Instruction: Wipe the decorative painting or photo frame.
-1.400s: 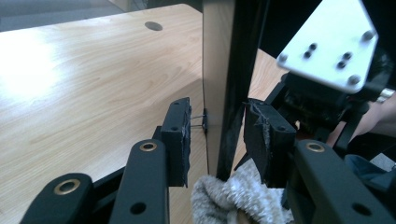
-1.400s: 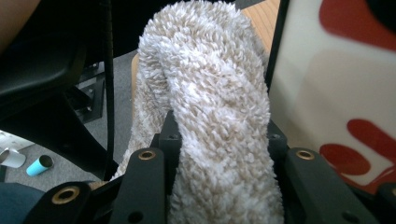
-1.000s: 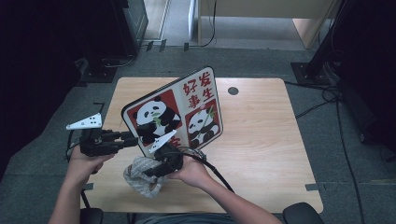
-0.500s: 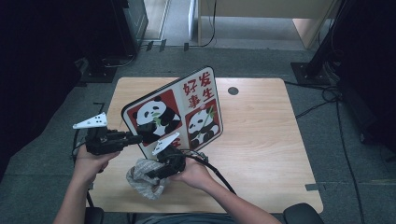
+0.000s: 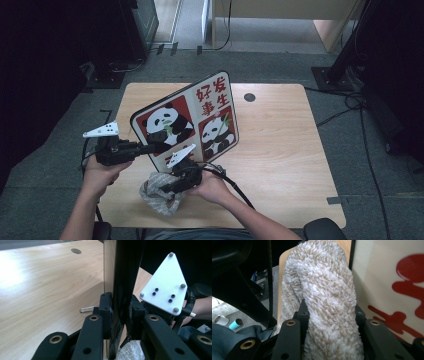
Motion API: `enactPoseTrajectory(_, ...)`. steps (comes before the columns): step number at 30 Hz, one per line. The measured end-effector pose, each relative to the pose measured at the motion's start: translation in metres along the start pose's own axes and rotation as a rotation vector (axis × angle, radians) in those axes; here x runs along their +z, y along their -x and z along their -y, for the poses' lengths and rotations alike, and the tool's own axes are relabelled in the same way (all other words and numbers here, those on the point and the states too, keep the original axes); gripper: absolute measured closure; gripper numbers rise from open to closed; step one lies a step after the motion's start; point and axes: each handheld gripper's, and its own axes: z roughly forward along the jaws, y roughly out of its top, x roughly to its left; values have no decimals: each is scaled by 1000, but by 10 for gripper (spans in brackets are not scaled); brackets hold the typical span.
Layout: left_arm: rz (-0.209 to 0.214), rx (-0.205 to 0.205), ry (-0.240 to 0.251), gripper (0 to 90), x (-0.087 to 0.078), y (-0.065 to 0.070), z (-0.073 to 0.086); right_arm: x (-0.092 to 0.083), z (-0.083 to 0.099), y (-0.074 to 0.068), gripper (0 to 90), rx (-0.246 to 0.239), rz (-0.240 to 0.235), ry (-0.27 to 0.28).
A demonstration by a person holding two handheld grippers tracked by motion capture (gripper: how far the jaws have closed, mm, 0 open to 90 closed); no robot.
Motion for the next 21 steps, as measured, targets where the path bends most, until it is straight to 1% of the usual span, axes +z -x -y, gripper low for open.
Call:
enactPoseTrajectory(1, 2, -4, 0, 781, 0, 0, 0, 0, 1, 1, 645, 2, -1, 0)
enactPoseTrajectory(5, -6, 12, -4, 787, 0, 1, 0, 0, 3, 2, 645, -1, -3, 2)
enactPoseTrajectory(9, -6, 17, -6, 788, 0, 2, 0, -3, 6, 4, 648, 6, -5, -3)
enactPoseTrajectory(13, -6, 18, -7, 788, 0, 2, 0, -9, 7, 6, 654, -18, 4, -21)
enactPoseTrajectory(21, -8, 23, -13, 788, 0, 2, -1, -17, 11, 11, 658, -32, 21, -34)
